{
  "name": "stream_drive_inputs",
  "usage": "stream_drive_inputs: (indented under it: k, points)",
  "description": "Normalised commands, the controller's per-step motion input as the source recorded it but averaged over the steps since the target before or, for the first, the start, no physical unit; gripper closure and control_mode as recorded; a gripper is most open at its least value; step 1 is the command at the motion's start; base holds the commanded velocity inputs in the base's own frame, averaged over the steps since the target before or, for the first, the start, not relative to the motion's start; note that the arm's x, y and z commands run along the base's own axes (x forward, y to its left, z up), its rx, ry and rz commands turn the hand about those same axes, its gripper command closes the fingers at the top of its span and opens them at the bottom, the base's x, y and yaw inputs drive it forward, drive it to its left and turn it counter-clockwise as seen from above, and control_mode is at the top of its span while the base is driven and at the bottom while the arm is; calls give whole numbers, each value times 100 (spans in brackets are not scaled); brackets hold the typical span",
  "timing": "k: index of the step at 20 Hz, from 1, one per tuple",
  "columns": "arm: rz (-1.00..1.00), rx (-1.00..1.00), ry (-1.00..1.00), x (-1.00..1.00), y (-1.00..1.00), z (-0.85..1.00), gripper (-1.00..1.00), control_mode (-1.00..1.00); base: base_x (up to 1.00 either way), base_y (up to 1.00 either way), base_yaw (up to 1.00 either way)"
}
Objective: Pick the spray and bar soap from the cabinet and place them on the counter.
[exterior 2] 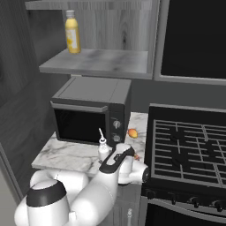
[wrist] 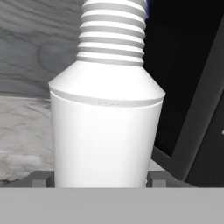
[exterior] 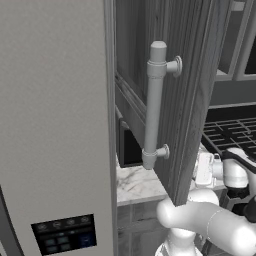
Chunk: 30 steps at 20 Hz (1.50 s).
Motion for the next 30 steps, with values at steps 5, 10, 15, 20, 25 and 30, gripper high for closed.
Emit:
stream_drive_inputs:
  k: [5,10,15,20,25,30]
  points:
    - [0,-1,0,0,0,-9,100,-100,0,0,0]
    - [0,-1,-5,0,0,-13,100,-100,0,0,0]
    - [0,0,-7,0,0,-17,100,-100,0,0,0]
    - [0,0,-4,0,0,-13,-100,-100,0,0,0]
    - [1,0,-1,2,-2,-7,-100,-100,0,0,0]
    - [2,0,0,0,-5,-4,-100,-100,0,0,0]
